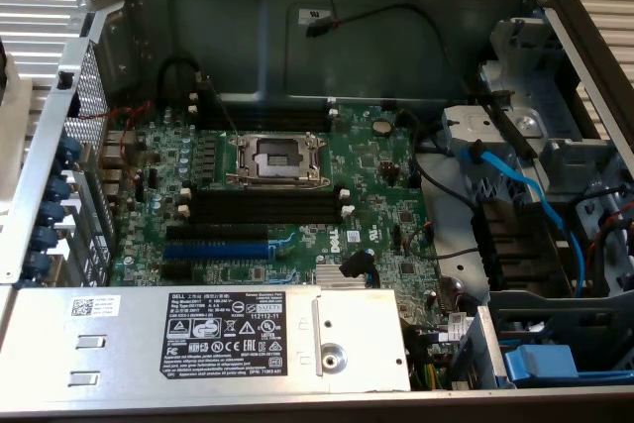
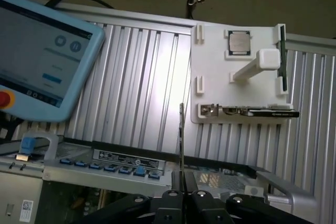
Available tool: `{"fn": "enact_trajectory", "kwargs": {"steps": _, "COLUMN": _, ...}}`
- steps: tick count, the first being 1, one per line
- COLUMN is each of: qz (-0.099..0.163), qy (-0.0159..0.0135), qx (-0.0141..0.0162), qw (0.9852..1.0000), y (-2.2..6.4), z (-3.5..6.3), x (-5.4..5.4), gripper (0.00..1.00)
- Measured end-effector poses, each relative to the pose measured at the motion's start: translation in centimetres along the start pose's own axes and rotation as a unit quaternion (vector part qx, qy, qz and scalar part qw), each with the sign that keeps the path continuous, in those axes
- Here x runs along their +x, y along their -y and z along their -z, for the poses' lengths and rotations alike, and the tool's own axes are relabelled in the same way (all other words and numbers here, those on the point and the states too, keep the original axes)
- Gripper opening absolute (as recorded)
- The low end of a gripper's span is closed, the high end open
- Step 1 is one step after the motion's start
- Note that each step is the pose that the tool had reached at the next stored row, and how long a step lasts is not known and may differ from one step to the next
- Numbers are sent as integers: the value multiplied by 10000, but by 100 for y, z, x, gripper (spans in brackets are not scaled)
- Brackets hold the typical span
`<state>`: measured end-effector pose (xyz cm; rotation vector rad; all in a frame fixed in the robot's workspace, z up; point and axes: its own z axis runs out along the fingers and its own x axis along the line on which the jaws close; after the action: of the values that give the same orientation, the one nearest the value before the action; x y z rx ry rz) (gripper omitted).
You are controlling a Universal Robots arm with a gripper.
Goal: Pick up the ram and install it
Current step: 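Pick up the ram and move it above insertion slot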
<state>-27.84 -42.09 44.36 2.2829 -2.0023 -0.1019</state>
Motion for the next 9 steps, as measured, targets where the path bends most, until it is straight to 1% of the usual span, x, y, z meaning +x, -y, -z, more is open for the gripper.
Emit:
{"fn": "enact_trajectory", "kwargs": {"steps": 3, "qz": 2, "qy": 0, "qx": -71, "qw": 10000, "y": 95, "z": 13, "x": 19, "gripper": 12}}
{"fn": "enact_trajectory", "kwargs": {"steps": 5, "qz": 4, "qy": -4, "qx": -106, "qw": 9999, "y": 162, "z": 22, "x": 32, "gripper": 12}}
{"fn": "enact_trajectory", "kwargs": {"steps": 7, "qz": 6, "qy": -8, "qx": -130, "qw": 9999, "y": 234, "z": 32, "x": 48, "gripper": 12}}
{"fn": "enact_trajectory", "kwargs": {"steps": 9, "qz": 7, "qy": -9, "qx": -135, "qw": 9999, "y": 300, "z": 49, "x": 63, "gripper": 12}}
